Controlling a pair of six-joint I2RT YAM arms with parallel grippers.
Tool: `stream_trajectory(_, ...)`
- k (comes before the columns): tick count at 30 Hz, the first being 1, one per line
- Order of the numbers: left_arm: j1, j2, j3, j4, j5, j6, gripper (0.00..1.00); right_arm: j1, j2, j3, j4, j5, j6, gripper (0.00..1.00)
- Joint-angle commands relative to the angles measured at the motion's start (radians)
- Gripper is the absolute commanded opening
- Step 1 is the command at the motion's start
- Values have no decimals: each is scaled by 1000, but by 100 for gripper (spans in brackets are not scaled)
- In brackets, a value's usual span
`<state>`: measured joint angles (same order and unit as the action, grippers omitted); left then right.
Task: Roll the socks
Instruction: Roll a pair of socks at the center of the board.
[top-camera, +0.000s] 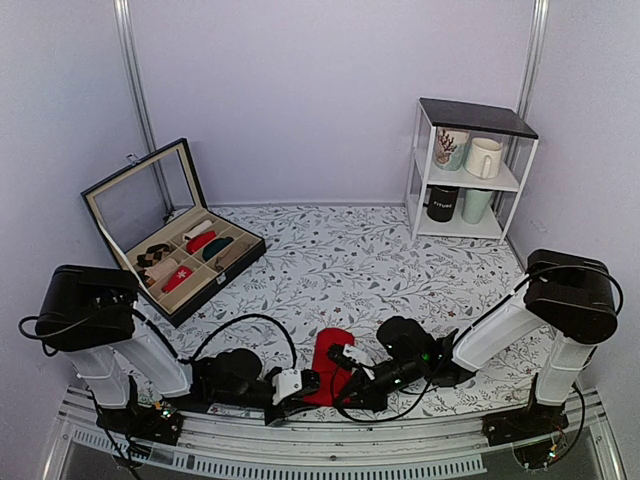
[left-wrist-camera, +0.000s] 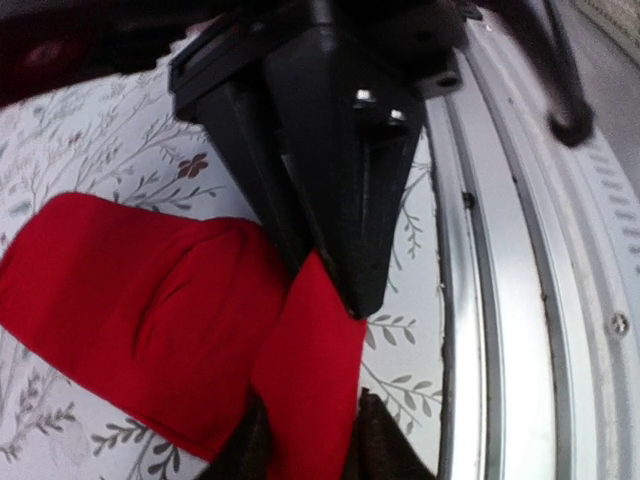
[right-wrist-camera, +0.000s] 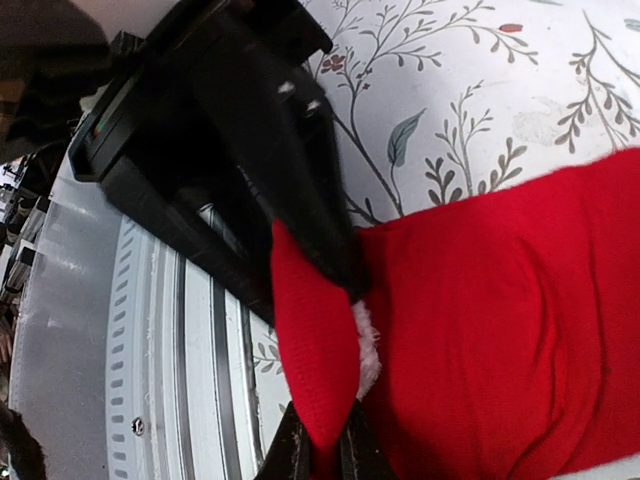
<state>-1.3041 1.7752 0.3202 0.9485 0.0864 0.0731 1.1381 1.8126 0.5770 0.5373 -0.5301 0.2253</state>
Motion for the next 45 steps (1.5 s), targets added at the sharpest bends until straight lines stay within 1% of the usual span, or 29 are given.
stream_trajectory(1,-3,3,25,-32,42,-10,10,4,65,-36,-168,20,11,7)
stream_trajectory(3,-2,-12,33,-65,61,-18,3,4,62,-36,-169,26,11,7)
stream_trajectory(4,-2,-20,35,-89,70,-24,1,4,61,-36,-168,30,10,7)
stream_trajectory(6,1,-40,51,-158,79,-51,0,5,50,-33,-169,45,11,9)
stream_trajectory(7,6,-49,59,-200,83,-70,0,4,40,-34,-171,54,11,12)
stream_trajectory(9,21,-61,69,-264,99,-129,0,5,-1,-33,-172,81,5,21)
stream_trajectory(11,44,-63,66,-297,137,-196,0,5,-64,-51,-157,133,-8,27)
stream_trajectory(14,75,-41,62,-334,192,-254,0,26,-187,-108,-90,255,-46,33)
stream_trajectory(17,108,8,74,-343,250,-290,0,115,-288,-178,2,433,-189,44)
stream_trajectory(18,118,25,83,-350,277,-303,0,150,-304,-186,13,498,-276,45)
stream_trajectory(19,127,38,89,-355,301,-314,0,175,-311,-186,17,551,-317,46)
stream_trajectory(21,134,59,97,-358,323,-329,0,211,-305,-181,23,627,-413,46)
stream_trajectory(25,139,75,96,-357,339,-344,0,266,-261,-155,30,736,-516,46)
stream_trajectory(28,142,81,91,-354,348,-350,0,280,-224,-136,35,775,-569,46)
stream_trajectory(32,143,87,94,-357,356,-352,0,281,-187,-119,36,777,-587,46)
stream_trajectory(38,143,94,93,-355,359,-354,0,286,-146,-84,17,737,-585,44)
stream_trajectory(43,143,107,93,-345,363,-357,0,288,-115,-60,-6,706,-560,39)
stream_trajectory(45,144,108,91,-344,362,-357,0,287,-95,-44,-41,706,-544,34)
